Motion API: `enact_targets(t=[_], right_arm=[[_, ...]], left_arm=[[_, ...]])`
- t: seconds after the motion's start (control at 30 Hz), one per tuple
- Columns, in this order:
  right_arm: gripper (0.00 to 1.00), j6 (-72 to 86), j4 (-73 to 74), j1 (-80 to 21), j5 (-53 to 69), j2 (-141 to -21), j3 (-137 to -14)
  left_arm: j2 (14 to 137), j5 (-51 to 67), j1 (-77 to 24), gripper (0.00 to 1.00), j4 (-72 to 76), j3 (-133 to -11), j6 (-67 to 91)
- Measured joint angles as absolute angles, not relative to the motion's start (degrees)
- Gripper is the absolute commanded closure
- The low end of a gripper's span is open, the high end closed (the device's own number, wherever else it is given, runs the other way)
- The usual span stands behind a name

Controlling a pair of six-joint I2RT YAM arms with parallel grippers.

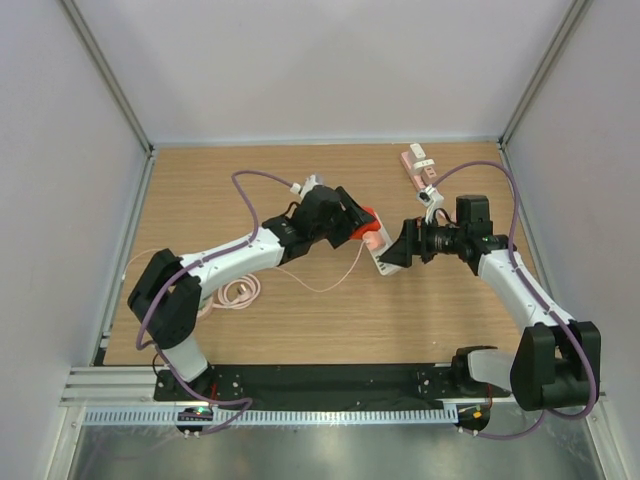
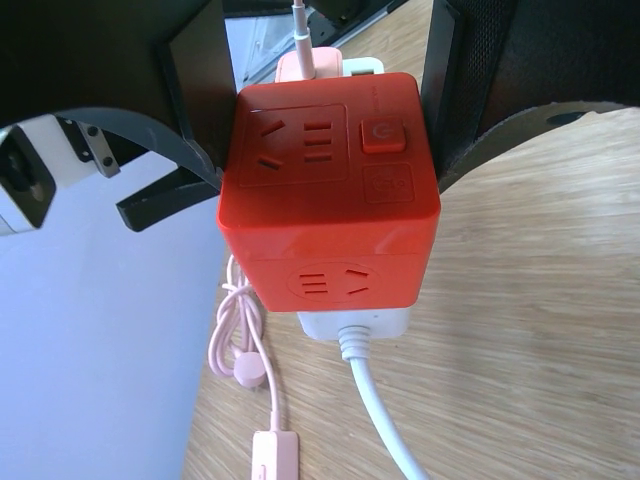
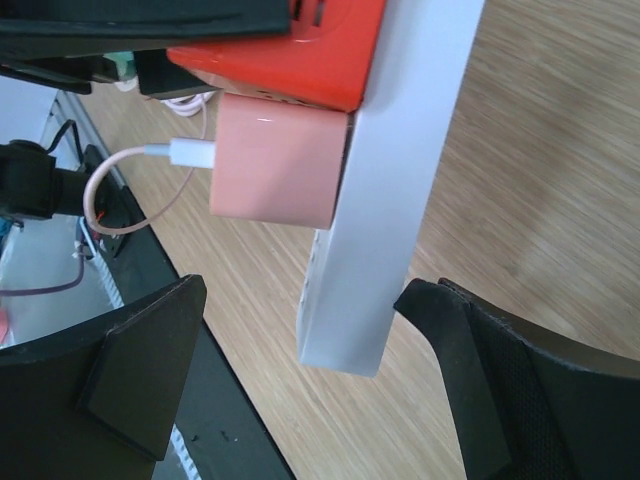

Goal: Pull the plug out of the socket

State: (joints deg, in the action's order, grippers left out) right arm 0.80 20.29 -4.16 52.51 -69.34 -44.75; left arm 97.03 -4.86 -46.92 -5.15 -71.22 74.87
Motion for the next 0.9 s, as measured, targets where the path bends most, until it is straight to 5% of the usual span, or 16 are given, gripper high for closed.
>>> enact_targets(t=[0.2,0.27,0.3,0.33,0.37,0.4,0.9], right_arm=[[0.05,1.0,20.1,-4.4,48.1,-69.4,-44.7],[0.16,1.5,20.0,-4.5,47.9,-69.6,-44.7],[0.25,1.8,19.7,-4.6,48.0,-70.1,-44.7],[0.71,2.0,19.4,-4.8,48.1,-70.7,-44.7],[0.9,2.4,19.4,-5.0,48.2,-71.4,-44.7],[0.99,4.5,19.3,-5.1,45.6,-72.4,-44.8],[0.99,6.5,20.3,-5.9,34.8,-65.3,-43.5]], left_arm=[[97.0,-4.3,-47.0,1.0,-2.4,-71.2,76.4],[97.0,-3.9,-47.0,1.0,-1.4,-71.2,77.0],[97.0,-3.6,-47.0,1.0,-0.6,-71.0,77.5],[97.0,-3.3,-47.0,1.0,0.1,-70.9,77.7],[97.0,-3.0,-47.0,1.0,0.6,-70.8,78.0],[97.0,-2.6,-47.0,1.0,1.0,-70.8,77.7],[96.4,-3.4,-47.5,1.0,2.0,-70.0,79.0]])
